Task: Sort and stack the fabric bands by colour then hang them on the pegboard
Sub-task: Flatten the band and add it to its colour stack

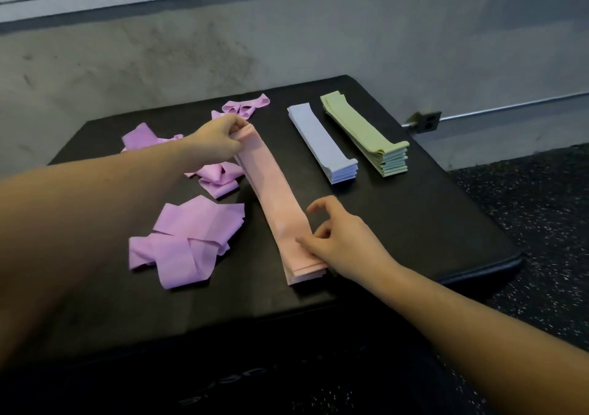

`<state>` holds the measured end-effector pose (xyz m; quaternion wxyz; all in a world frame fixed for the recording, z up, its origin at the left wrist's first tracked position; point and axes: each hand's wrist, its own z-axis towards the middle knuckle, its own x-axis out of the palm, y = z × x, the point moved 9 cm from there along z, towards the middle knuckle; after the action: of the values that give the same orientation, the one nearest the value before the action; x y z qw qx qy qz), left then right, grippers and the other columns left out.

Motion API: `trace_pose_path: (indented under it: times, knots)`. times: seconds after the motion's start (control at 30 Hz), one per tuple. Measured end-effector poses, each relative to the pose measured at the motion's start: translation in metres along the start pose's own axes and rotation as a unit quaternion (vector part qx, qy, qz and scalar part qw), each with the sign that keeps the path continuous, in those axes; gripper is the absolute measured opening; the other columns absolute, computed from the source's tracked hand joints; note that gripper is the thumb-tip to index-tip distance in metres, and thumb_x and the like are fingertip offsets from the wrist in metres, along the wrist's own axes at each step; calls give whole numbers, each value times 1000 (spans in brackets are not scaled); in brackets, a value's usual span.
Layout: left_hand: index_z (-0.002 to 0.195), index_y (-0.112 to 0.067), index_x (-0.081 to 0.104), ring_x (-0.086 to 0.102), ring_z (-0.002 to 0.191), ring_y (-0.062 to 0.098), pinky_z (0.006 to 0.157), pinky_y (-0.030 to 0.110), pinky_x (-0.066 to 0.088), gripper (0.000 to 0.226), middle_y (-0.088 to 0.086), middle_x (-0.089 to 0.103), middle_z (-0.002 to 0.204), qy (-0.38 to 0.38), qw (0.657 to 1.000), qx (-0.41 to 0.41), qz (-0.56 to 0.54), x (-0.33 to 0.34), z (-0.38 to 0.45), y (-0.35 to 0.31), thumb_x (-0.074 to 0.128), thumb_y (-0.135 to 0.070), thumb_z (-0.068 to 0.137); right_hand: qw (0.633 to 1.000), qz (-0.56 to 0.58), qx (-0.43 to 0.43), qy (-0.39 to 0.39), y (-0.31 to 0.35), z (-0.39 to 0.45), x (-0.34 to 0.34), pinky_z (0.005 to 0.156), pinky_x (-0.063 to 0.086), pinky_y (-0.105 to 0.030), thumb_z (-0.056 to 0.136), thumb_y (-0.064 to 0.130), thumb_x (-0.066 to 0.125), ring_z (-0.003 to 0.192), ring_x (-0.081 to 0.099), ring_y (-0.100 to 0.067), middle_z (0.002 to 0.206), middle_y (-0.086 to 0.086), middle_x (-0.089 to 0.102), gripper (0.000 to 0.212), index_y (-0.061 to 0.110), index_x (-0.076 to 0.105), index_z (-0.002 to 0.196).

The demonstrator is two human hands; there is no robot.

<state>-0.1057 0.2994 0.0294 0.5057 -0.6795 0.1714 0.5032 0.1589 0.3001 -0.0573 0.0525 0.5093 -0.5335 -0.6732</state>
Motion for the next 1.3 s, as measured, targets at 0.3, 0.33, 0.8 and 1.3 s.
trace_pose_path:
  times: [0.3, 0.33, 0.8, 1.3]
  knots:
    - [123, -21, 64, 65, 109, 15, 88, 14, 49, 45, -2, 68, 116, -61, 988, 38, -133, -62, -83, 33, 57, 9, 90, 989, -131, 64, 23, -5, 6, 6, 101, 51, -41, 80, 63, 65, 115, 58, -17, 119, 6, 67, 51, 32, 70, 121]
    - [122, -20, 63, 64, 102, 12, 78, 8, 47, 41, -3, 67, 114, -69, 988, 40, -133, -67, -95, 37, 58, 7, 92, 990, -129, 59, 25, -2, 5, 8, 100, 51, -42, 81, 60, 66, 112, 59, -17, 114, 8, 69, 44, 32, 72, 115]
    - [121, -51, 59, 63, 88, 8, 84, 18, 51, 66, 4, 66, 97, -123, 957, 42, -260, -35, -238, 120, 71, -1, 79, 918, -357, -168, -38, 73, -31, -4, 74, 43, -38, 102, 37, 47, 100, 57, -22, 107, 6, 60, 16, 30, 47, 116]
    - [152, -39, 36, 46, 107, -5, 91, -2, 26, 63, -3, 40, 129, -75, 988, -15, -134, 13, -234, 154, 46, -1, 102, 924, -336, -178, 35, 39, -16, 19, 101, 42, -34, 101, 29, 45, 118, 51, -19, 132, 2, 52, 55, 32, 31, 155]
